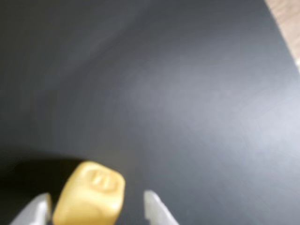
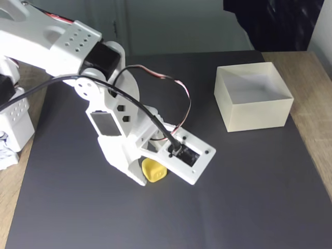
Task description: Grasp a cube block and put it in the white box.
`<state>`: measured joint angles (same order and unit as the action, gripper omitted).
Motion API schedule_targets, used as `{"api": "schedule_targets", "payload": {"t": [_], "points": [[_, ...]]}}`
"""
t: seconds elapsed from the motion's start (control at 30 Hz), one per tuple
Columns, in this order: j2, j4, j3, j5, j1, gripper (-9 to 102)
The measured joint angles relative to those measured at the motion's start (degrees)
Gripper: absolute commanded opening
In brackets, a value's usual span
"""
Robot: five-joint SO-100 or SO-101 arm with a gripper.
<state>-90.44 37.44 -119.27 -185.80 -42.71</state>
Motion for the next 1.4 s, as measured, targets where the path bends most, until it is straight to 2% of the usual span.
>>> {"api": "schedule_targets", "payload": {"t": [0.2, 0.47, 0.73, 1.0, 1.4], "points": [[0.8, -1.0, 0.0, 0.0, 0.8, 21], [1.2, -1.0, 0.0, -1.6, 1.9, 0], [0.4, 1.9, 0.0, -2.5, 4.5, 0], [-8.0, 3.3, 1.1, 0.3, 12.7, 1], [-14.3, 1.7, 16.2, 3.1, 24.4, 2]]}}
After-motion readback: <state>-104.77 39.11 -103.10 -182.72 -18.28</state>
